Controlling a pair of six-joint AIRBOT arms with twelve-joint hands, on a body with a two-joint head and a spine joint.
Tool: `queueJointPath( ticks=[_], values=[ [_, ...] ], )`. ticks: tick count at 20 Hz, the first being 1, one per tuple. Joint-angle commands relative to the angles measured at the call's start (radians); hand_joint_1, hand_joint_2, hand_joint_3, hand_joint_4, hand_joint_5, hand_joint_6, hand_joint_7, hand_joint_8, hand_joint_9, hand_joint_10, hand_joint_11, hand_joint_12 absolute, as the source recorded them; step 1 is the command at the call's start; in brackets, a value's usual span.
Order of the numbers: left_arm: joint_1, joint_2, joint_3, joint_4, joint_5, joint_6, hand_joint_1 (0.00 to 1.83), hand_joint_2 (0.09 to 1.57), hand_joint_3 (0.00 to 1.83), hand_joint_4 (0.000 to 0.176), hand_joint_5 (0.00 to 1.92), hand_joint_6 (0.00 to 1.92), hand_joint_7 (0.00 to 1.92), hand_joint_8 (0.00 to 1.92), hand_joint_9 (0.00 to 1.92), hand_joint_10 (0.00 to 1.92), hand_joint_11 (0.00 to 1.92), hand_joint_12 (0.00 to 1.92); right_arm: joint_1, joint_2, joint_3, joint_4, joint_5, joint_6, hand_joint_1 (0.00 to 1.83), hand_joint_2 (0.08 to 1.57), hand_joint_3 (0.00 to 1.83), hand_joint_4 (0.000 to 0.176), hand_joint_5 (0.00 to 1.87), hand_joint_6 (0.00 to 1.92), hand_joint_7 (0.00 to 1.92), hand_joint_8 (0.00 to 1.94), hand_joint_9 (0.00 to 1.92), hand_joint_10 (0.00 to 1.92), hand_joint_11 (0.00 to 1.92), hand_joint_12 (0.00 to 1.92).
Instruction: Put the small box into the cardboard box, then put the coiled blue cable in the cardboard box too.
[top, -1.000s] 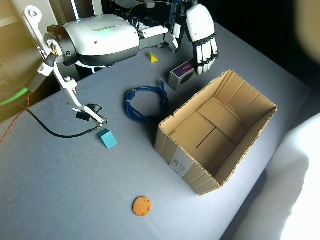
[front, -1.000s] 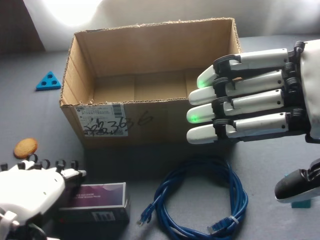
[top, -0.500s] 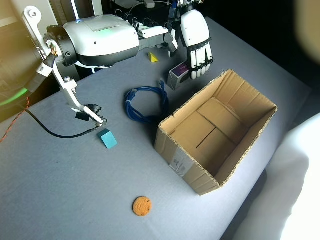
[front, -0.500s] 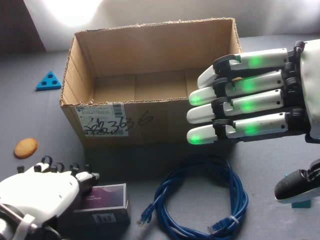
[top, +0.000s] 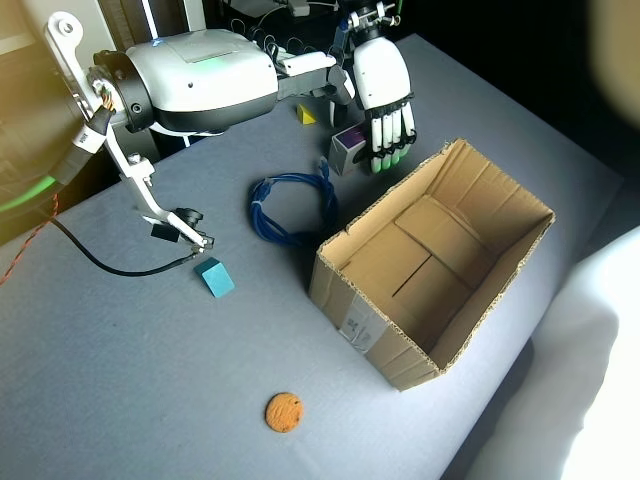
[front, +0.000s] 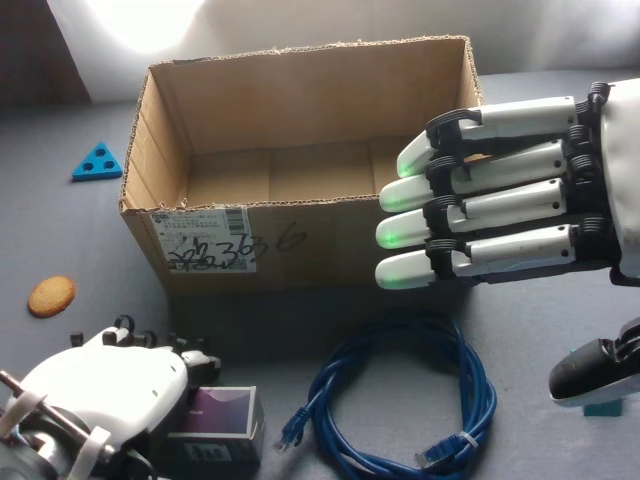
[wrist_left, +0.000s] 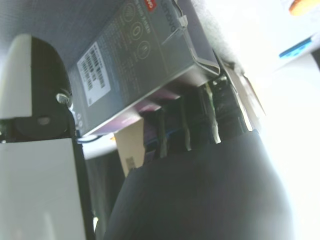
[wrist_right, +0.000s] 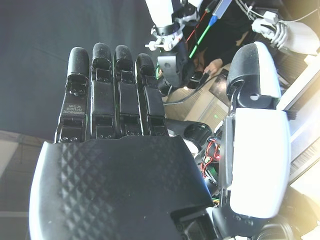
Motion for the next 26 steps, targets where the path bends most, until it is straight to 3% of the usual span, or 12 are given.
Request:
queueJointPath(
  ticks=[1, 6, 7, 11, 13, 14, 15, 16, 17, 18, 19, 26],
  values=[
    [0.000, 0.001, 0.002, 0.059, -0.059, -0.002, 1.16, 1.00, 0.01, 0.000, 0.32, 0.00, 0.32, 0.00, 0.30, 0.00, 0.00, 0.82, 0.007, 0.011, -0.003, 0.077, 0.085, 0.000, 0.61, 0.99, 0.00, 0.000, 0.33, 0.00, 0.37, 0.01, 0.35, 0.01, 0.00, 0.91],
    [-0.001, -0.003, 0.004, 0.061, -0.068, -0.002, 1.25, 0.99, 0.00, 0.000, 0.35, 0.00, 0.31, 0.00, 0.27, 0.00, 0.00, 0.80, 0.007, 0.011, -0.003, 0.077, 0.085, 0.000, 0.65, 0.99, 0.00, 0.000, 0.34, 0.01, 0.37, 0.01, 0.35, 0.01, 0.00, 0.88],
    [-0.001, -0.003, 0.004, 0.061, -0.068, -0.002, 1.17, 1.02, 0.01, 0.000, 0.35, 0.01, 0.32, 0.00, 0.29, 0.01, 0.00, 0.85, 0.007, 0.011, -0.003, 0.077, 0.085, 0.000, 0.64, 0.99, 0.00, 0.000, 0.34, 0.01, 0.37, 0.01, 0.36, 0.01, 0.00, 0.88],
    [0.000, -0.003, 0.007, 0.062, -0.068, -0.002, 1.22, 1.11, 0.02, 0.000, 0.63, 0.05, 0.62, 0.04, 0.54, 0.07, 0.00, 1.25, 0.007, 0.011, -0.003, 0.077, 0.085, 0.000, 0.59, 1.01, 0.01, 0.000, 0.33, 0.00, 0.35, 0.00, 0.32, 0.00, 0.00, 0.79],
    [0.000, -0.003, 0.009, 0.069, -0.068, -0.002, 1.26, 1.15, 0.01, 0.000, 0.81, 0.05, 0.83, 0.05, 0.73, 0.15, 0.15, 1.31, 0.007, 0.011, -0.003, 0.077, 0.085, 0.000, 0.58, 1.01, 0.00, 0.000, 0.33, 0.00, 0.36, 0.00, 0.34, 0.01, 0.00, 0.83],
    [0.000, -0.003, 0.008, 0.070, -0.067, -0.002, 1.15, 1.18, 0.05, 0.000, 0.79, 1.02, 0.91, 0.05, 0.80, 0.18, 0.28, 1.24, 0.007, 0.011, -0.003, 0.077, 0.085, 0.000, 0.58, 1.01, 0.00, 0.000, 0.34, 0.00, 0.37, 0.00, 0.35, 0.01, 0.00, 0.85],
    [0.000, -0.003, 0.008, 0.070, -0.067, -0.002, 1.17, 1.21, 0.00, 0.000, 0.75, 1.28, 0.87, 0.97, 0.87, 0.23, 0.35, 1.25, 0.007, 0.011, -0.003, 0.077, 0.085, 0.000, 0.58, 1.00, 0.00, 0.000, 0.33, 0.00, 0.36, 0.00, 0.34, 0.00, 0.00, 0.83],
    [0.000, -0.003, 0.008, 0.071, -0.067, -0.002, 1.17, 1.22, 0.00, 0.000, 0.72, 1.34, 0.85, 1.19, 0.92, 0.27, 0.39, 1.26, 0.007, 0.011, -0.003, 0.077, 0.085, 0.000, 0.58, 1.01, 0.00, 0.000, 0.32, 0.00, 0.36, 0.00, 0.34, 0.00, 0.00, 0.80],
    [0.000, -0.002, 0.009, 0.075, -0.067, -0.002, 1.33, 1.16, 0.01, 0.000, 0.80, 1.20, 0.95, 1.07, 0.83, 1.08, 0.51, 1.24, 0.007, 0.011, -0.003, 0.077, 0.085, 0.000, 0.58, 1.01, 0.00, 0.000, 0.34, 0.01, 0.37, 0.00, 0.35, 0.00, 0.00, 0.84],
    [0.001, 0.000, 0.009, 0.077, -0.067, -0.002, 1.33, 1.16, 0.01, 0.000, 0.80, 1.20, 0.95, 1.07, 0.83, 1.08, 0.51, 1.24, 0.007, 0.011, -0.003, 0.077, 0.085, 0.000, 0.58, 1.01, 0.00, 0.000, 0.34, 0.01, 0.37, 0.00, 0.35, 0.00, 0.00, 0.84],
    [0.008, 0.006, 0.009, 0.081, -0.067, -0.004, 1.36, 1.15, 0.00, 0.000, 0.84, 1.15, 0.96, 1.10, 0.80, 1.26, 0.56, 1.25, 0.007, 0.011, -0.003, 0.077, 0.085, 0.000, 0.56, 1.02, 0.00, 0.000, 0.35, 0.00, 0.38, 0.00, 0.35, 0.00, 0.00, 0.85],
    [0.063, 0.070, 0.036, 0.122, -0.067, -0.081, 1.36, 1.18, 0.00, 0.000, 0.77, 1.29, 0.91, 1.12, 0.76, 1.33, 0.51, 1.22, 0.007, 0.011, -0.003, 0.077, 0.085, 0.000, 0.59, 1.01, 0.00, 0.000, 0.37, 0.00, 0.40, 0.00, 0.37, 0.00, 0.00, 0.86]
  ],
)
